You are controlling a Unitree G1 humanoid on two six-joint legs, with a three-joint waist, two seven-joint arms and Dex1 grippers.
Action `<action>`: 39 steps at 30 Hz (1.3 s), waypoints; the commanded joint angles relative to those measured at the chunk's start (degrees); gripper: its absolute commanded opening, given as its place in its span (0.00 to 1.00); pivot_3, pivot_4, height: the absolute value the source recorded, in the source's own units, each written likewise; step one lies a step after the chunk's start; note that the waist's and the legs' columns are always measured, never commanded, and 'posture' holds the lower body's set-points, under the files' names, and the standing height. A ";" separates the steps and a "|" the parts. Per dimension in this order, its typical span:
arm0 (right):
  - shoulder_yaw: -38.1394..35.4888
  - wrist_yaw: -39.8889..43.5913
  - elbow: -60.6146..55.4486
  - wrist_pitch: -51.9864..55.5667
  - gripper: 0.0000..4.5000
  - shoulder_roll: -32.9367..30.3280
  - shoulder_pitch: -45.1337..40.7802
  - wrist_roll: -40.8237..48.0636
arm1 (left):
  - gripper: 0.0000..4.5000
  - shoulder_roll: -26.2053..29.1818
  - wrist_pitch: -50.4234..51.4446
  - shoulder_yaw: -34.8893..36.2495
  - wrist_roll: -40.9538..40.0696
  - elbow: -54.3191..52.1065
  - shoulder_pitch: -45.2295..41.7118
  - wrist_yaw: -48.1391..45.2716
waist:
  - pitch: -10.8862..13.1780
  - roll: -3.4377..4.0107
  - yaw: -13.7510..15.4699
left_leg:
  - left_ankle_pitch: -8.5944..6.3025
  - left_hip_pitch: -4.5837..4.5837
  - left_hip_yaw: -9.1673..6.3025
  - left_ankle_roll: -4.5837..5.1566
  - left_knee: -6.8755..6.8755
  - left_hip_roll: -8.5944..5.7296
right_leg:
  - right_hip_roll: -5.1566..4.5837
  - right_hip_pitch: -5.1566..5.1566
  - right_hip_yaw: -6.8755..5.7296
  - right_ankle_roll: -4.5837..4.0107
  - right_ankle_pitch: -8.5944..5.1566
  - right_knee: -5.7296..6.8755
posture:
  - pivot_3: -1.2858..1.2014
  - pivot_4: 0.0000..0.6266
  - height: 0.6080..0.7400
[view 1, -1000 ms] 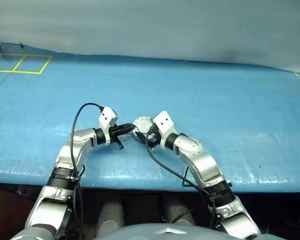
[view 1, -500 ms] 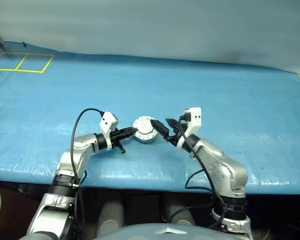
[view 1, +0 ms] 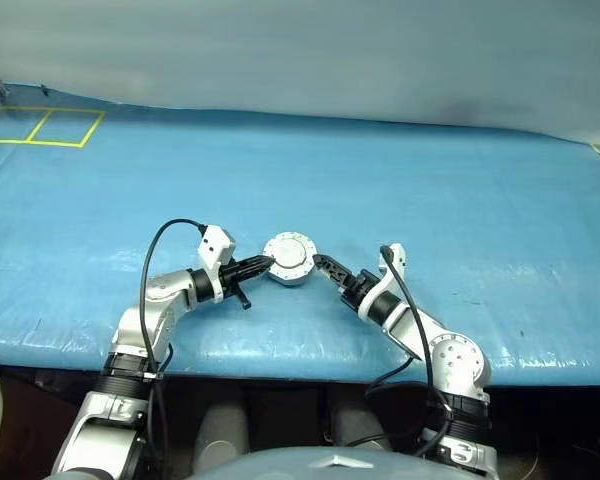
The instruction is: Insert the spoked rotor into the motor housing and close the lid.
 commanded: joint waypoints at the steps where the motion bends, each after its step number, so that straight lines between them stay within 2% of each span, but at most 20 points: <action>1: 1.37 -0.29 2.53 -0.97 1.00 4.03 -2.39 2.31 | 0.00 0.40 0.47 -0.95 0.87 -0.37 0.86 0.34 | 0.00 0.00 -0.10 | 0.00 0.00 -0.01 0.00 0.00 0.00 | 0.00 0.00 0.00 0.00 0.00 0.00 | 0.52 0.24 1.00; 8: 4.48 0.14 5.58 -2.63 1.00 4.01 -3.61 3.02 | 0.00 0.58 0.00 -0.93 1.27 -0.38 0.99 0.77 | -0.01 0.01 -0.22 | 0.00 -0.01 -0.02 0.00 -0.03 0.00 | 0.00 0.00 -0.01 0.00 0.00 -0.01 | 0.52 0.24 1.00; 11: 4.25 0.45 5.83 -2.92 0.86 4.00 -3.44 4.65 | 0.00 0.68 -0.05 -0.95 1.35 -0.40 1.04 0.89 | -0.01 0.01 -0.20 | 0.00 -0.01 -0.02 0.00 -0.03 0.00 | 0.00 0.00 -0.01 0.00 0.00 -0.01 | 0.52 0.24 1.00; 17: 3.83 0.19 5.95 -3.23 0.43 3.82 -3.25 7.16 | 0.00 1.01 -0.07 -1.24 1.51 -0.48 1.27 0.93 | 0.00 0.06 -0.18 | 0.00 -0.04 -0.02 0.00 -0.05 -0.01 | 0.00 -0.02 -0.01 0.00 0.00 -0.02 | 0.52 0.24 1.00; 25: 4.56 -0.88 6.37 -3.97 0.43 3.29 -2.96 7.61 | 0.00 1.29 -0.13 -1.53 1.67 -0.50 1.31 0.95 | 0.00 0.07 -0.03 | 0.00 -0.08 -0.05 0.00 -0.06 -0.01 | 0.00 -0.01 -0.04 0.00 0.00 -0.10 | 0.52 0.24 1.00; 29: 4.36 -1.43 6.91 -4.29 0.27 3.34 -2.97 7.82 | 0.00 1.19 -0.33 -1.32 1.50 -0.55 1.28 1.08 | -0.01 0.09 -0.04 | 0.00 -0.07 -0.05 0.00 -0.10 0.00 | 0.00 0.00 -0.05 0.00 0.00 -0.15 | 0.52 0.24 1.00; 39: 2.42 -4.56 3.42 -6.39 0.26 4.19 -2.56 13.21 | 0.00 -4.10 4.10 5.65 -6.99 -1.74 0.47 3.61 | 0.07 0.18 -0.14 | 0.00 -0.35 -0.06 0.01 -0.13 -0.02 | 0.01 -0.04 -0.05 0.19 0.13 -0.50 | 0.52 0.24 1.00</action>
